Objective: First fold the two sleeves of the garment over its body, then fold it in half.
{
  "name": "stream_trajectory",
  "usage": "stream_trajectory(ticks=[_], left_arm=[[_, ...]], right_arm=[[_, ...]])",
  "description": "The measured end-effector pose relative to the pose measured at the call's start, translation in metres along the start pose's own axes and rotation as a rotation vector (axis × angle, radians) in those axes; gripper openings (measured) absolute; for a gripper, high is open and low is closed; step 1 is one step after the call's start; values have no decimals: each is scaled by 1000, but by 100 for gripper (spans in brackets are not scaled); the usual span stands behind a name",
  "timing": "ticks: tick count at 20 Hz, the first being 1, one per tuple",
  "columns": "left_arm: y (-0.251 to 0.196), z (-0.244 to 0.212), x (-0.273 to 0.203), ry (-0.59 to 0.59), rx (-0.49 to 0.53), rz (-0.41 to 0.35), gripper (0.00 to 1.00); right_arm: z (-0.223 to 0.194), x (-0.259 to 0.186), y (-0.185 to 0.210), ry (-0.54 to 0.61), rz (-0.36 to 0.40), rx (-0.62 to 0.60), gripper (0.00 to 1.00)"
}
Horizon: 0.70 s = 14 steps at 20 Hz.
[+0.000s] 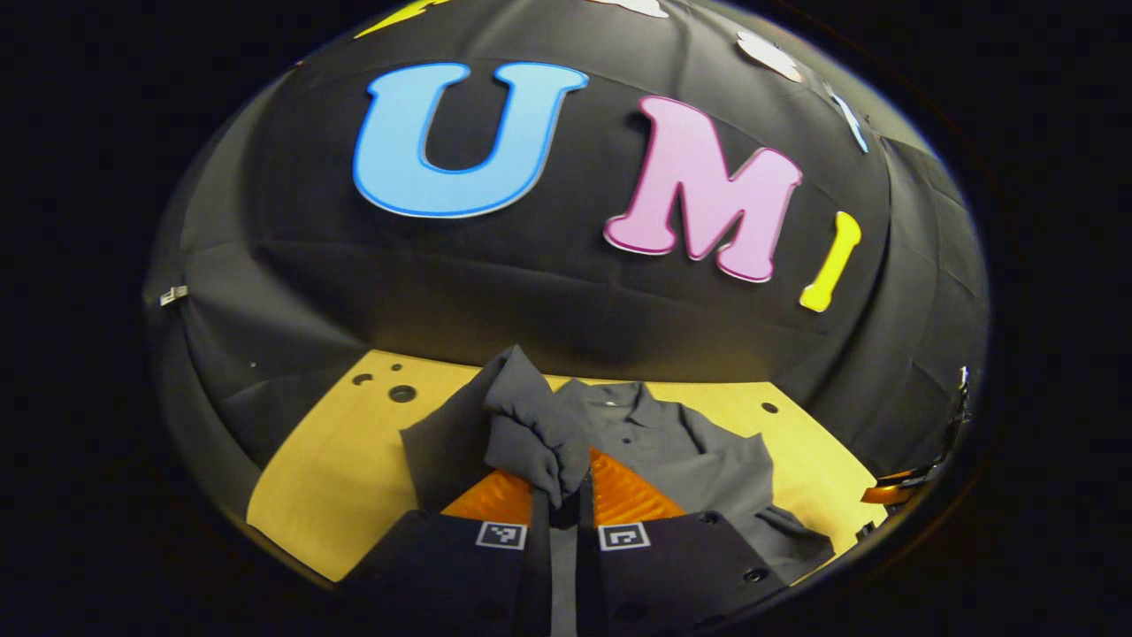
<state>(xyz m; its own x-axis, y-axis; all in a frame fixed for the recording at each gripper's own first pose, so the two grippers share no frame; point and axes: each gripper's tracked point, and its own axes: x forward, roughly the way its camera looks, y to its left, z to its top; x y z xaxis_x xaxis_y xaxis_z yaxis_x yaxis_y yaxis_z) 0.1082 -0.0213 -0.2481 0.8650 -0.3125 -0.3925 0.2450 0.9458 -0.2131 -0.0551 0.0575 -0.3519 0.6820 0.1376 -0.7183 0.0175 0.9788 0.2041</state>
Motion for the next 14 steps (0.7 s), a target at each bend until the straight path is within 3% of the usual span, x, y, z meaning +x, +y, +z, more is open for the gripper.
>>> stream_trajectory(ticks=[8,14], left_arm=[[-91,-53,42,104,121,-130,15],[-123,-121,66,227,177,-145,16]], right_arm=[[-24,7,-38,62,-11,50,74],[-36,5,-58,89,-13,54,74]])
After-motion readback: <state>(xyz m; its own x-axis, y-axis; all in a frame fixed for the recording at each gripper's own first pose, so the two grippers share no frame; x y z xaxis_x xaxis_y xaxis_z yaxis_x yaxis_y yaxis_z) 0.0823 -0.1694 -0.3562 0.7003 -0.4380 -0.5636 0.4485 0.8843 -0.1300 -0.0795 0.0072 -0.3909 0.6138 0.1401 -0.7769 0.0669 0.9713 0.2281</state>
